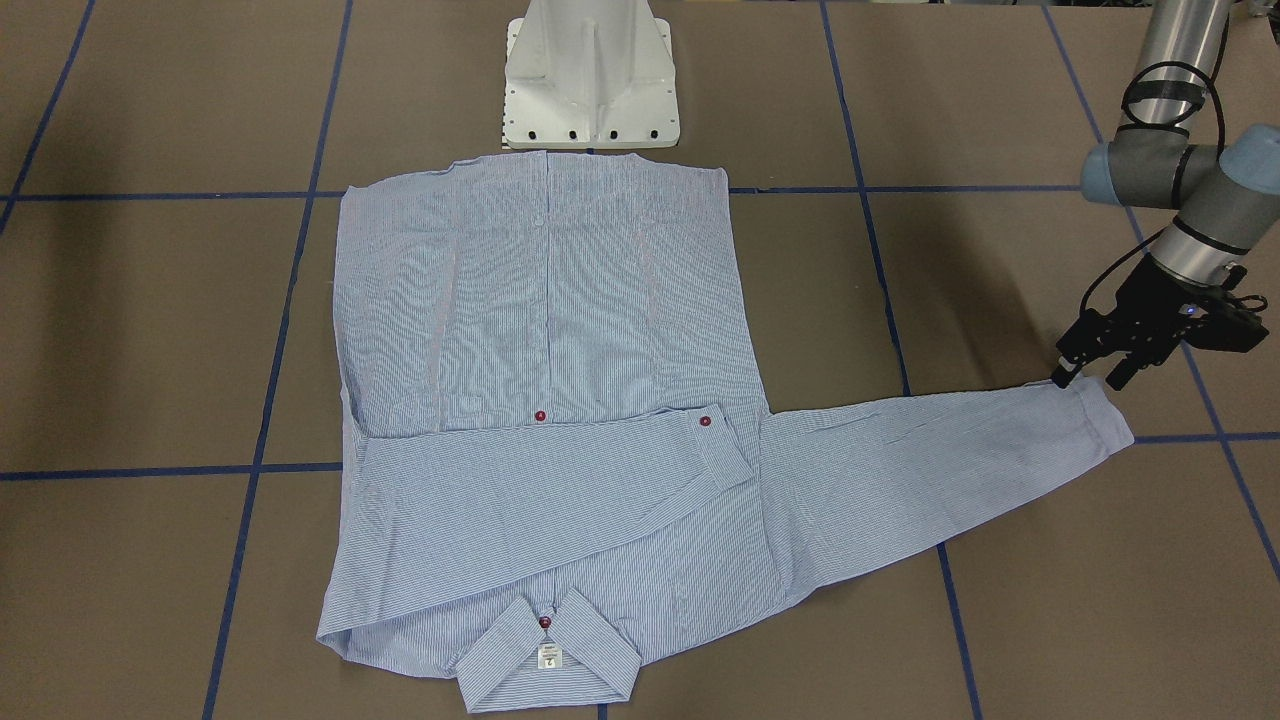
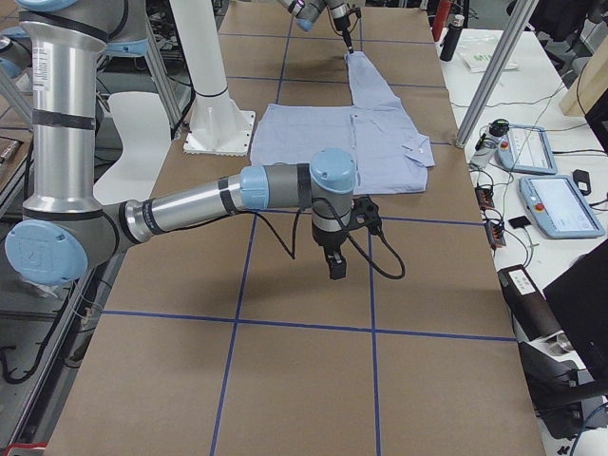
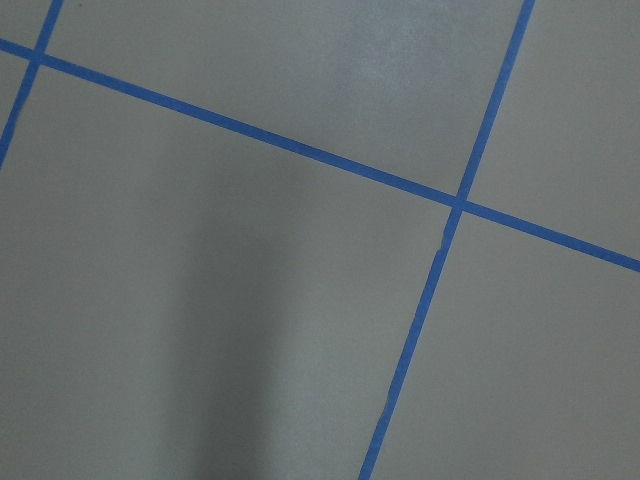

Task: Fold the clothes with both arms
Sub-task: 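Lower the left gripper and grasp the cuff of the other sleeve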

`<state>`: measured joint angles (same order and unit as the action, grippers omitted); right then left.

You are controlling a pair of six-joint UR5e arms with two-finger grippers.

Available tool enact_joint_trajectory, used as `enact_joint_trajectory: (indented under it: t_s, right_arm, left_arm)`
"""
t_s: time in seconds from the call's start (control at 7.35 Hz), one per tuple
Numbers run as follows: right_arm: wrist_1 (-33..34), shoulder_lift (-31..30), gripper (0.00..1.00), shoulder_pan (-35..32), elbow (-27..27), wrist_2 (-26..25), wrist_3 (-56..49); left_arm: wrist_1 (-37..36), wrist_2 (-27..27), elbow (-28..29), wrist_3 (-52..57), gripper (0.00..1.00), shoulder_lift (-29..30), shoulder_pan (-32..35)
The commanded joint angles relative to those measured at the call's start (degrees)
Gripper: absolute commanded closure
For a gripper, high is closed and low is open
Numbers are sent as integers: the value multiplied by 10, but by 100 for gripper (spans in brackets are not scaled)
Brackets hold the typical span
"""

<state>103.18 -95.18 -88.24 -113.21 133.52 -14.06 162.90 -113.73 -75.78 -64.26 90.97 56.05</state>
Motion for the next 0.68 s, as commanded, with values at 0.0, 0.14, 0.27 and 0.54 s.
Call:
enact_joint_trajectory:
  t_s: [0.0, 0.14, 0.27, 0.54]
  right_arm:
    - [0, 0, 0, 0, -1, 1, 0]
    - [0, 0, 0, 0, -1, 1, 0]
    - [0, 0, 0, 0, -1, 1, 0]
    - [0, 0, 0, 0, 0, 1, -1]
  left_arm:
    - [3, 4, 12, -1, 0, 0, -2]
    - [5, 4, 16, -1, 0, 1, -2]
    - [5, 4, 16, -1, 0, 1, -2]
    - [5, 4, 17, -1, 0, 1, -4]
